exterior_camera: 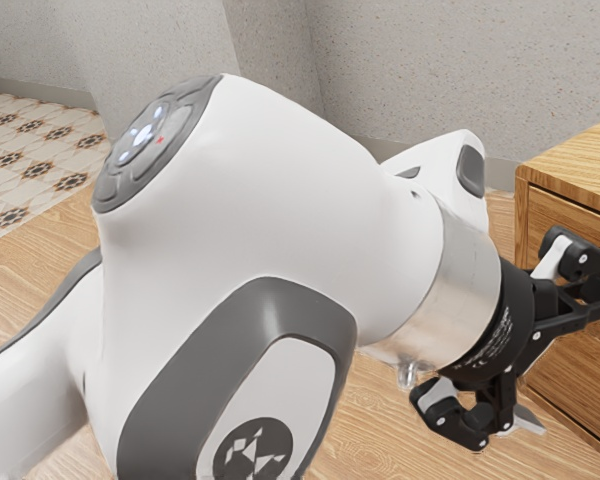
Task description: Pull the drawer handle with one arm to open the drawer
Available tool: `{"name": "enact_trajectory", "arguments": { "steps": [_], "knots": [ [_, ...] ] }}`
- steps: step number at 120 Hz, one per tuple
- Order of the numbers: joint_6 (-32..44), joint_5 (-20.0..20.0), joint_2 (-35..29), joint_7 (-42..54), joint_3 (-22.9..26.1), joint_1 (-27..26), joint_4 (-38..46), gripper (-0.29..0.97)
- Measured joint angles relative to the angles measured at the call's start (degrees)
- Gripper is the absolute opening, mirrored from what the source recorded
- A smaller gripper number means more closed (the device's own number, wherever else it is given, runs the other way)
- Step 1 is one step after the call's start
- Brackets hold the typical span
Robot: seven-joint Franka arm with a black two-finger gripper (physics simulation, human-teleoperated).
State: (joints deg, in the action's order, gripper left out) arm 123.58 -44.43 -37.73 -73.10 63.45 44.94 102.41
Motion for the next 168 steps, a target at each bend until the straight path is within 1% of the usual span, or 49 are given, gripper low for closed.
{"name": "enact_trajectory", "arguments": {
  "steps": [20,33,50,61,78,99,121,149,168],
  "knots": [
    [0.14,-0.37,0.02,-0.60,4.46,6.09,-3.21,0.65],
    [0.20,-0.67,0.08,-0.91,5.25,7.70,-3.59,0.65],
    [0.27,-0.96,0.10,-1.24,8.55,10.76,-6.44,0.65],
    [0.30,-1.03,0.10,-1.40,9.30,12.14,-7.10,0.65],
    [0.28,-1.72,0.18,-1.50,12.82,17.17,-9.39,0.65],
    [0.28,-2.16,0.18,-1.56,14.39,19.16,-9.85,0.65],
    [0.27,-2.43,0.18,-1.61,17.37,22.81,-12.14,0.65],
    [0.30,-2.65,0.18,-1.63,18.56,24.84,-13.07,0.65],
    [0.32,-2.92,0.18,-1.65,21.47,28.01,-14.89,0.65]
  ]
}}
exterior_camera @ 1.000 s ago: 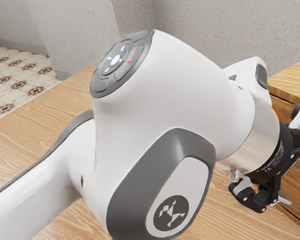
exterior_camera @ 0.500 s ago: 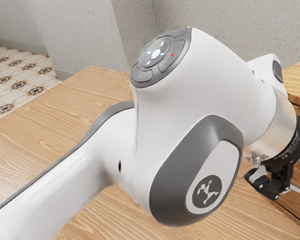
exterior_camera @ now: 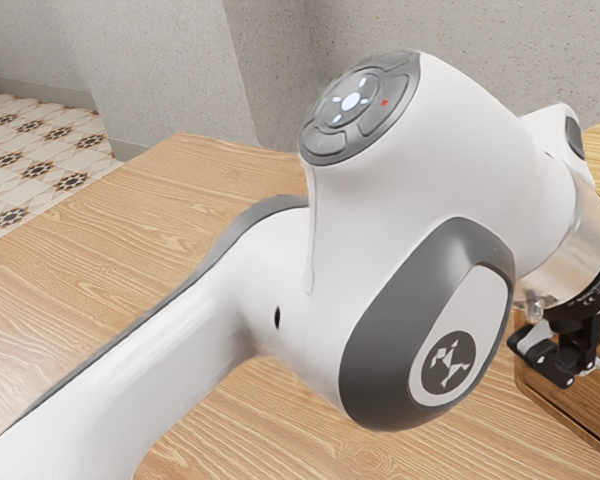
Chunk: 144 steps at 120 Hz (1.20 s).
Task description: Pull the drawer handle with one arm to open the drawer
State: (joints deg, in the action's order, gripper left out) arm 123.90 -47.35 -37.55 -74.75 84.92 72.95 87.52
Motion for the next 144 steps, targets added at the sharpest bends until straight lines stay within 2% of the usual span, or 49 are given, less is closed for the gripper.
{"name": "enact_trajectory", "arguments": {
  "steps": [88,129,144],
  "knots": [
    [0.10,-0.20,-0.09,0.01,3.49,4.68,-1.35,0.65],
    [0.12,-0.20,-0.10,0.02,4.00,4.98,-1.38,0.65],
    [0.76,-0.20,-0.17,0.08,5.59,6.36,-1.23,0.65]
  ]
}}
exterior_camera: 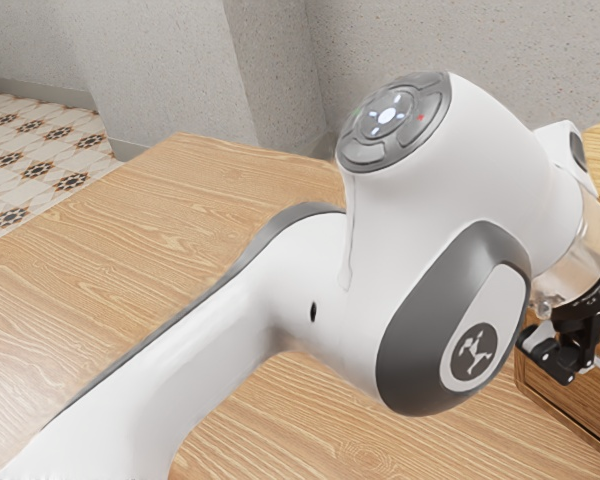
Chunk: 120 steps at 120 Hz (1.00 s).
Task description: Pull the drawer handle with one arm to open the drawer
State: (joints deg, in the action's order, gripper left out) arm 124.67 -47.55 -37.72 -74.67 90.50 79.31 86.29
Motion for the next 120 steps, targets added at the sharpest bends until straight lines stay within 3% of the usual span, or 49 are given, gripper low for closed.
{"name": "enact_trajectory", "arguments": {
  "steps": [29,86,120],
  "knots": [
    [0.74,0.62,1.11,0.11,0.26,-0.85,2.30,0.65],
    [1.05,2.17,2.64,0.26,-5.54,-8.79,6.24,0.65],
    [1.11,2.20,2.65,0.42,-6.22,-8.54,4.22,0.65]
  ]
}}
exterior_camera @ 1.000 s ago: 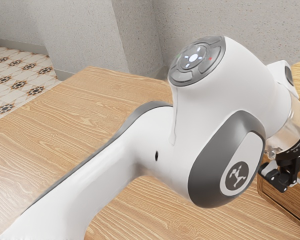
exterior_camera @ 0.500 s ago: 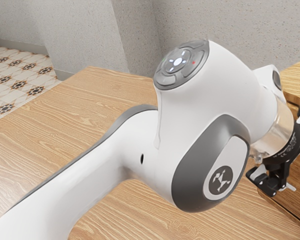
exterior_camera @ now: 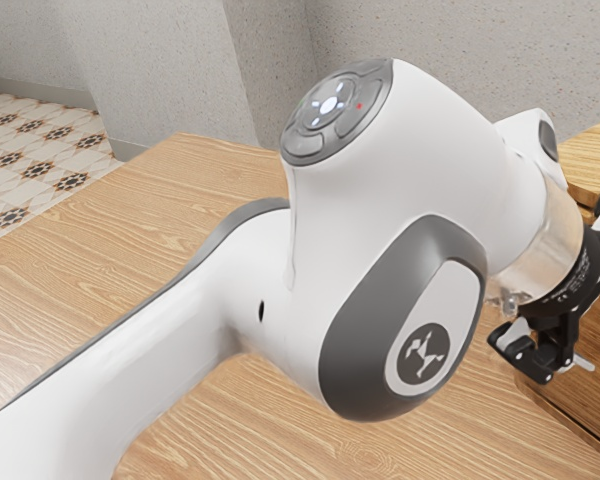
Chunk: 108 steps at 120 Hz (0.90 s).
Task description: Pull the drawer handle with one arm to open the drawer
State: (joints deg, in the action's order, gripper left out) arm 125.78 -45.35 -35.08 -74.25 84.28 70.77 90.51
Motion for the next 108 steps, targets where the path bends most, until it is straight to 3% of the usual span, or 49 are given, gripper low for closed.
{"name": "enact_trajectory", "arguments": {
  "steps": [52,108],
  "knots": [
    [0.04,-0.15,-0.28,0.17,4.73,4.82,-1.52,0.65],
    [2.13,0.29,-0.09,0.24,4.38,2.79,1.27,0.65]
  ]
}}
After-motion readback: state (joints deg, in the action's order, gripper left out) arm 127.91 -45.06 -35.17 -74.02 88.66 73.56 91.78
